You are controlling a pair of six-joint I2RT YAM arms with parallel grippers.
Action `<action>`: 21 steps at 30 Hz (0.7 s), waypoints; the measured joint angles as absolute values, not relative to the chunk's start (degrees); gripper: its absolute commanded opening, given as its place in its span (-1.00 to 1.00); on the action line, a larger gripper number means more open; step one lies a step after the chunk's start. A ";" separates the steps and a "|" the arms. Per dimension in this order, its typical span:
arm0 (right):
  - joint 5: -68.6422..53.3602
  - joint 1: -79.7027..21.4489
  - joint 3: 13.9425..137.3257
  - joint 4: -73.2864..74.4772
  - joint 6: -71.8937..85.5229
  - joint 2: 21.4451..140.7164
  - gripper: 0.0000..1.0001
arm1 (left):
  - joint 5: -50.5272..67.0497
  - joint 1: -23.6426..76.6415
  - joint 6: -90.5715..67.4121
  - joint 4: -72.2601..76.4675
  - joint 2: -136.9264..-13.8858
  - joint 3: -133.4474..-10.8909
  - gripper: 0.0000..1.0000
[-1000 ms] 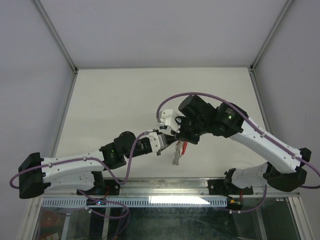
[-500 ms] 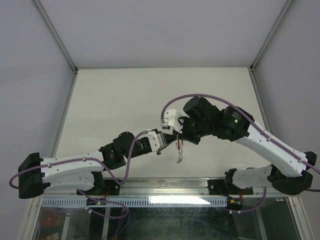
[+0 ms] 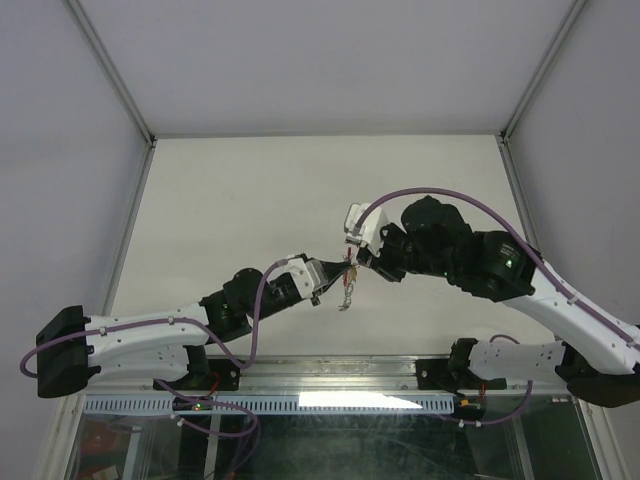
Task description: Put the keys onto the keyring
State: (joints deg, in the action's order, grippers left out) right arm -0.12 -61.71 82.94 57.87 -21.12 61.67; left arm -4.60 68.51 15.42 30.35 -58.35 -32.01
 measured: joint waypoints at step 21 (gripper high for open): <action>-23.05 -37.23 63.64 31.92 3.11 51.22 -0.29 | -8.97 65.10 4.23 54.19 -53.67 -20.18 -1.00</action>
